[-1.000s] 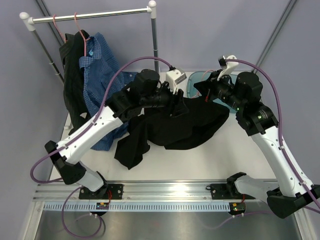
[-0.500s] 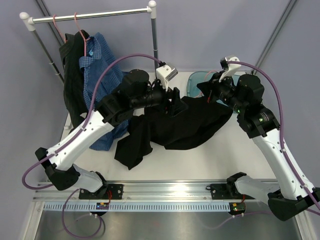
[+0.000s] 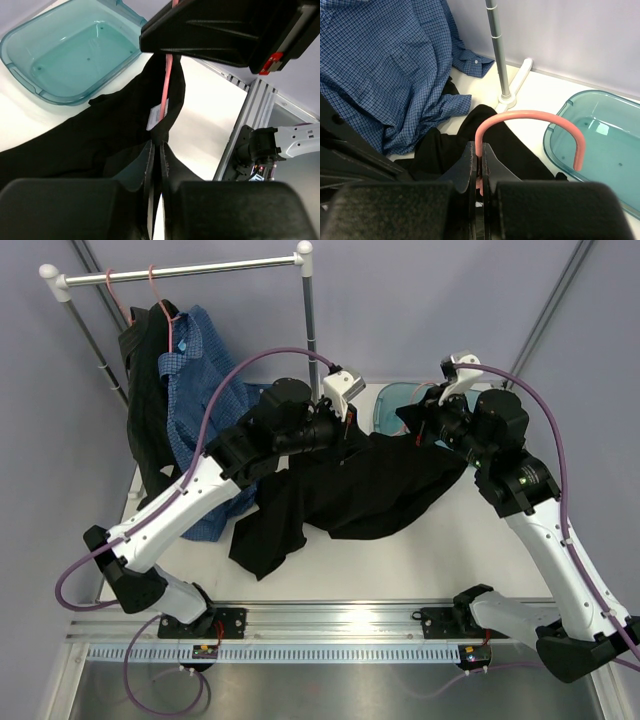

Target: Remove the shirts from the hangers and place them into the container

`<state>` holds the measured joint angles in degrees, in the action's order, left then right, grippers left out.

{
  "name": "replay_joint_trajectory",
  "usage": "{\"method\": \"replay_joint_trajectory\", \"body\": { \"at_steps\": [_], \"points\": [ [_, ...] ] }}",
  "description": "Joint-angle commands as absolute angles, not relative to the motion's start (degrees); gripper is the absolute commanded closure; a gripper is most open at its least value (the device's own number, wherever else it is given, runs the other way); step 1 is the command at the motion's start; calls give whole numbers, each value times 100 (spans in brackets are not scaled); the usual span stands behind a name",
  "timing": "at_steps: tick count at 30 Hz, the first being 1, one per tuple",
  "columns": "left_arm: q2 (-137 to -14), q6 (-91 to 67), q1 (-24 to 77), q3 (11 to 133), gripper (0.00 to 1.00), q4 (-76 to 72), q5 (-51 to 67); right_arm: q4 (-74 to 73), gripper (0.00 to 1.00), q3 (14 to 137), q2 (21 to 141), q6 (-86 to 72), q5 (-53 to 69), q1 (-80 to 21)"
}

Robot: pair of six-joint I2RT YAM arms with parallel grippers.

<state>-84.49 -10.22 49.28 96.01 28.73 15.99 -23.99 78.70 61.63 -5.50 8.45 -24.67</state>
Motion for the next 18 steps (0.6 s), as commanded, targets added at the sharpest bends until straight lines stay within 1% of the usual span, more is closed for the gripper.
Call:
{"method": "replay_joint_trajectory", "body": {
  "at_steps": [1, 3, 5, 7, 10, 13, 18],
  "points": [
    [-8376, -914, 4948, 9800, 97, 2523, 1591, -2268, 100, 7867, 6012, -457, 660, -2531],
    [-8332, -766, 4948, 9782, 97, 2496, 1556, -2259, 100, 7805, 5985, -475, 441, -2523],
    [-8262, -669, 4948, 9773, 100, 2566, 1407, -2267, 100, 7700, 5977, -501, 134, -2523],
    [-8192, -545, 4948, 9773, 100, 2645, 1293, -2303, 100, 7629, 5968, -518, 35, -2522],
    [-8017, -396, 4948, 9686, 100, 2768, 1055, -2303, 100, 7533, 5907, -597, -508, -2522],
    [-7867, -229, 4948, 9554, 100, 2926, 757, -2390, 100, 7567, 5880, -633, -807, -2522],
    [-7454, -44, 4948, 9291, 100, 3155, 221, -2505, 100, 7638, 5810, -624, -1151, -2522]
  ]
}}
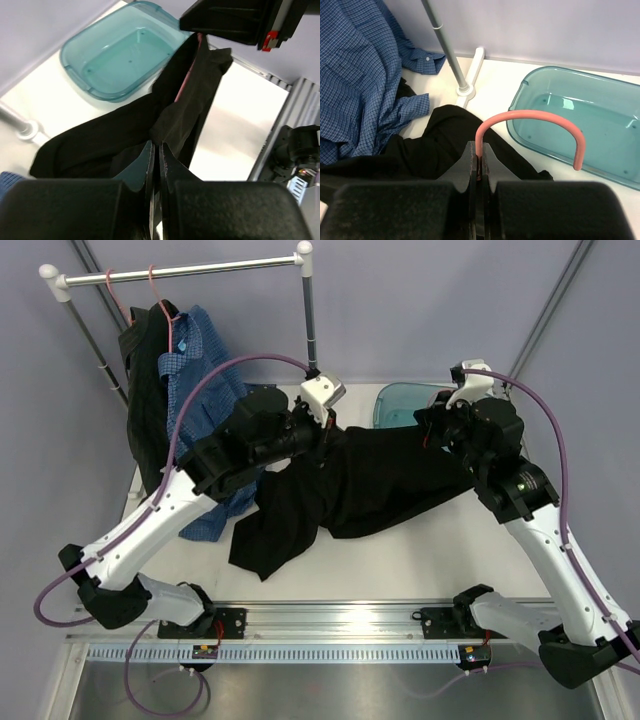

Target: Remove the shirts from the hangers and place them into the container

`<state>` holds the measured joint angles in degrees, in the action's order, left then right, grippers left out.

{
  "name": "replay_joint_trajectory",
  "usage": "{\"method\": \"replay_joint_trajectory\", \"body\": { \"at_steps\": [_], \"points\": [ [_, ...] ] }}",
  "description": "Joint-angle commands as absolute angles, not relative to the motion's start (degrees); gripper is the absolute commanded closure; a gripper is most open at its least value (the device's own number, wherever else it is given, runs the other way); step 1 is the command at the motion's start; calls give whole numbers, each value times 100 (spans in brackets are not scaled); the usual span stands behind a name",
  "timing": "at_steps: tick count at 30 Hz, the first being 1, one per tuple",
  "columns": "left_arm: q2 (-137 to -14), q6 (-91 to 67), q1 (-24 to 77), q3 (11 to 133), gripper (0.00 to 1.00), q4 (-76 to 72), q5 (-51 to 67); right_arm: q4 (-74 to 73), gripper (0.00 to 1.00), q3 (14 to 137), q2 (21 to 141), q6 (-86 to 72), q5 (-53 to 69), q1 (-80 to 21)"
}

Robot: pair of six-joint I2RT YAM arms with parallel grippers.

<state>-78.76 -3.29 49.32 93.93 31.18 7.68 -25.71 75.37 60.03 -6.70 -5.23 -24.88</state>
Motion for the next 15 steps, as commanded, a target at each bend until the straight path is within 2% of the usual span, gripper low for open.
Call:
{"method": "replay_joint_trajectory", "body": {
  "at_steps": [1, 11, 15],
  "points": [
    [-7384, -44, 4948, 9229, 100, 3181, 159, -2514, 100, 7638, 5792, -624, -1212, -2522],
    [-6592, -184, 4922, 8157, 100, 3234, -465, -2645, 100, 7787, 5617, -703, -1336, -2522],
    [-6443, -316, 4913, 7946, 100, 3165, -326, -2698, 100, 7875, 5555, -773, -1310, -2522]
  ]
}}
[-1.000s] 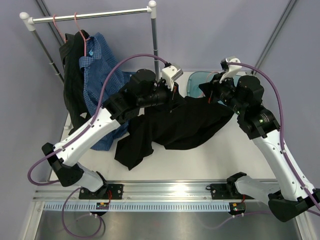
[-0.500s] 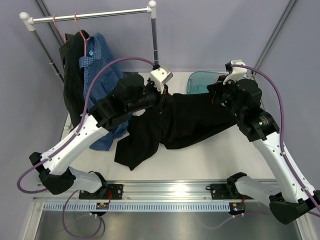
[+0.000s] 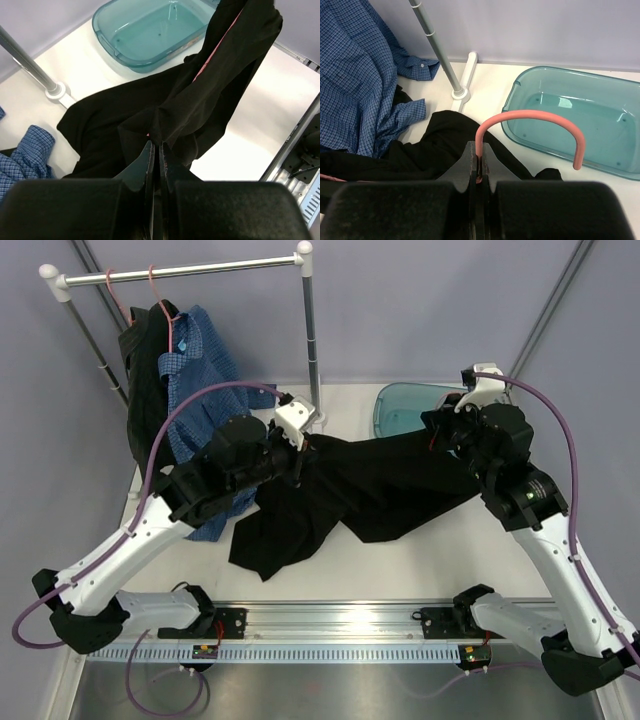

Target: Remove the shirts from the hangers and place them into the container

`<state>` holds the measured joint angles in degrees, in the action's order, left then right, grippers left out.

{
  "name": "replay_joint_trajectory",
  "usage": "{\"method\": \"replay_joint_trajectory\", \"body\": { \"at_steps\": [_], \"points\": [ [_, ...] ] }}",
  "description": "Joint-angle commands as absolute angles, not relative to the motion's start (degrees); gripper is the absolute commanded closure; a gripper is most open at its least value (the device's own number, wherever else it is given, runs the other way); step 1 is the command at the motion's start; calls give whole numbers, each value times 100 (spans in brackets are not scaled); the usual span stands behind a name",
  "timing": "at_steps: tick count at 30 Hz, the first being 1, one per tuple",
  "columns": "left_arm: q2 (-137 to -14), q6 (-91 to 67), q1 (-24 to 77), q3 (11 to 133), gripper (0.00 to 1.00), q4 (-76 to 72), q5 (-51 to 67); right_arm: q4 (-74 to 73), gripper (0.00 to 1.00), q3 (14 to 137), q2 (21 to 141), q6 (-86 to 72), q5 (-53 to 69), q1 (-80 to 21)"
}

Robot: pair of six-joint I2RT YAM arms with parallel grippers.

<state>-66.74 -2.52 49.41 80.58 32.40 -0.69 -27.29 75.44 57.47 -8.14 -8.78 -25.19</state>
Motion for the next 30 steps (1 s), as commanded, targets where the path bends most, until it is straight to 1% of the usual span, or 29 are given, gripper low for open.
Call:
{"method": "replay_joint_trajectory", "body": {
  "at_steps": [1, 3, 8, 10, 23, 24, 25, 29, 30],
  "points": [
    [-6381, -351, 4913, 7911, 100, 3138, -247, -2716, 100, 7901, 5546, -800, -1327, -2522],
    [-6302, -457, 4913, 7762, 100, 3033, -36, -2777, 100, 7954, 5546, -870, -1362, -2522],
    [-5986, -711, 4922, 7278, 100, 2602, 965, -2725, 100, 7972, 5476, -1054, -1389, -2522],
    [-5950, -782, 4922, 7146, 100, 2558, 1133, -2742, 100, 7998, 5476, -1107, -1336, -2522],
    [-5897, -1055, 4922, 6557, 100, 2330, 1142, -2681, 100, 8077, 5230, -1266, -1160, -2522],
    [-5897, -1081, 4922, 6565, 99, 2312, 1177, -2681, 100, 8068, 5221, -1266, -1091, -2522],
    [-5924, -1125, 4922, 6574, 93, 2294, 1230, -2663, 100, 8042, 5186, -1257, -1072, -2522],
    [-5924, -1090, 4922, 6618, 93, 2276, 1257, -2646, 100, 7972, 5124, -1309, -985, -2514],
    [-5924, -1081, 4922, 6583, 97, 2268, 1257, -2628, 100, 7963, 5107, -1318, -845, -2522]
  ]
}}
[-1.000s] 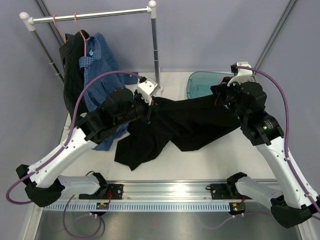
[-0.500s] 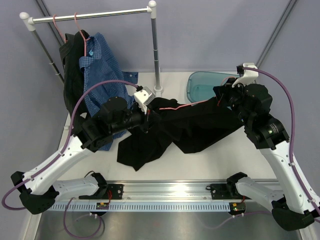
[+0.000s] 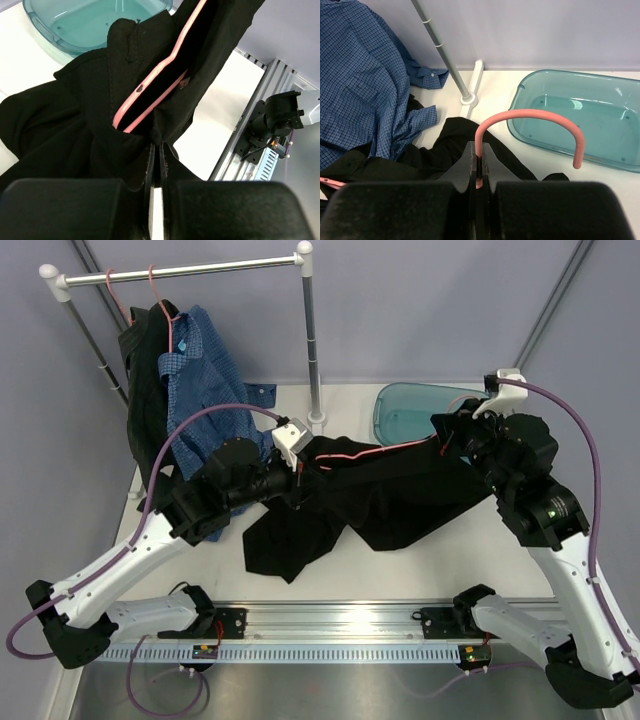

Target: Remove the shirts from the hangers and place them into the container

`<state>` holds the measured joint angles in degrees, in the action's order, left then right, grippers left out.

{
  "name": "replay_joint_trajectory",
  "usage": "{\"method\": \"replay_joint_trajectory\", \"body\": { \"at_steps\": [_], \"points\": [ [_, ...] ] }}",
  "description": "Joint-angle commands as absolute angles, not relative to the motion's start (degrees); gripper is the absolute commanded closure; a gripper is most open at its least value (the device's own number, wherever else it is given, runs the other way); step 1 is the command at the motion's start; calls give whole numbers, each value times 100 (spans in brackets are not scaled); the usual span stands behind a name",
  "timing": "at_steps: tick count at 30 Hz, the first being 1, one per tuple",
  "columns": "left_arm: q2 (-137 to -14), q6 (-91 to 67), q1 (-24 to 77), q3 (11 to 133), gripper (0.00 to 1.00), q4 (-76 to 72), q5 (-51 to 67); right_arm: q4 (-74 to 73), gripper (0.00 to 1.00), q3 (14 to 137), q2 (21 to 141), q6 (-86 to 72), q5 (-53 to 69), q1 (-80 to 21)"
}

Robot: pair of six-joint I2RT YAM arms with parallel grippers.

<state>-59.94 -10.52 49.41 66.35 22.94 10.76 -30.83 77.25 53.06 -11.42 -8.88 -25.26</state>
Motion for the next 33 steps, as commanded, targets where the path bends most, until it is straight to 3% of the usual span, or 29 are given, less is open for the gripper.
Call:
{"method": "replay_joint_trajectory", "body": {
  "at_steps": [1, 15, 18, 19, 21, 22, 23, 26, 33],
  "points": [
    [-5933, -1072, 4922, 6557, 100, 2294, 1239, -2602, 100, 7954, 5063, -1362, -792, -2522],
    [-5959, -1125, 4922, 6328, 98, 2294, 1098, -2716, 100, 8157, 4878, -1415, -800, -2522],
    [-5802, -1134, 4922, 6381, 81, 2206, 1248, -2698, 100, 8060, 4843, -1398, -817, -2522],
    [-5749, -1116, 4922, 6390, 61, 2197, 1257, -2690, 100, 8016, 4834, -1397, -826, -2522],
    [-5634, -1055, 4922, 6407, 43, 2180, 1239, -2672, 100, 7989, 4825, -1406, -791, -2522],
    [-5555, -976, 4922, 6433, 26, 2249, 1204, -2681, 100, 7989, 4843, -1398, -739, -2522],
    [-5511, -915, 4922, 6486, 20, 2328, 1187, -2681, 100, 7998, 4851, -1380, -695, -2522],
    [-5362, -651, 4913, 6723, 11, 2662, 1046, -2654, 100, 7919, 4860, -1354, -598, -2522],
    [-5230, -159, 4904, 7417, 9, 3357, 1055, -2540, 100, 7559, 4869, -1257, -194, -2522]
  ]
}}
